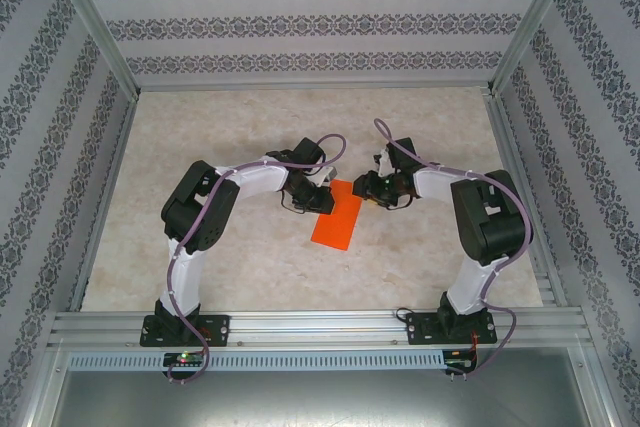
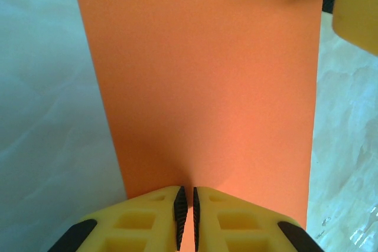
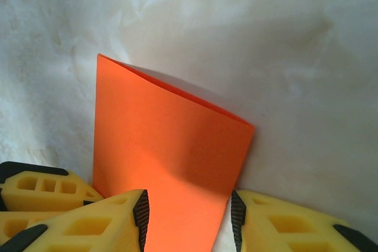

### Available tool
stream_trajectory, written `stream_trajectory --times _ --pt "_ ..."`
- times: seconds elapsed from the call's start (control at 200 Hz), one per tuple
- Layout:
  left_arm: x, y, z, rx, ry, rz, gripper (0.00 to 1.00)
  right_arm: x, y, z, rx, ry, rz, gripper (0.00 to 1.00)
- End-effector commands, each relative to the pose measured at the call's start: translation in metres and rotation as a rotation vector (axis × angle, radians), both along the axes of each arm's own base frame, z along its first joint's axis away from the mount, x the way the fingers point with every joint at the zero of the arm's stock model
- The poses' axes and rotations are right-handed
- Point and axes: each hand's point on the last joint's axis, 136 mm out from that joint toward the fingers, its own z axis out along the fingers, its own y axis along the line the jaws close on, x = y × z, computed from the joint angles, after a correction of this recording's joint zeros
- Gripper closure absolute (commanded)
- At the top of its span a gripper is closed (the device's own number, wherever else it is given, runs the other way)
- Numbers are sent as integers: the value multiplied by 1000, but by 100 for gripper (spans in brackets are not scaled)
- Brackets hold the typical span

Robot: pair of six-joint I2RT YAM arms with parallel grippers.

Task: Fold a paper plane with a square sheet of paper (pick it up from the middle)
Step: Pick up the paper from the center of the table.

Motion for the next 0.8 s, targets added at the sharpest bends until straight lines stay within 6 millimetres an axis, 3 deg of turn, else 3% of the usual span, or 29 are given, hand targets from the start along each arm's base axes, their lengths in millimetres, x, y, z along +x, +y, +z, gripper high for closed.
stream_trajectory --times 0.0,0.425,0.794 --pt "-39 38 -42 185 147 -13 82 3 14 4 39 -4 24 57" --pt "-42 38 -45 178 152 -12 82 -5 32 27 170 -34 75 58" --pt "-40 32 -41 145 153 -6 82 -25 37 26 241 -50 86 64"
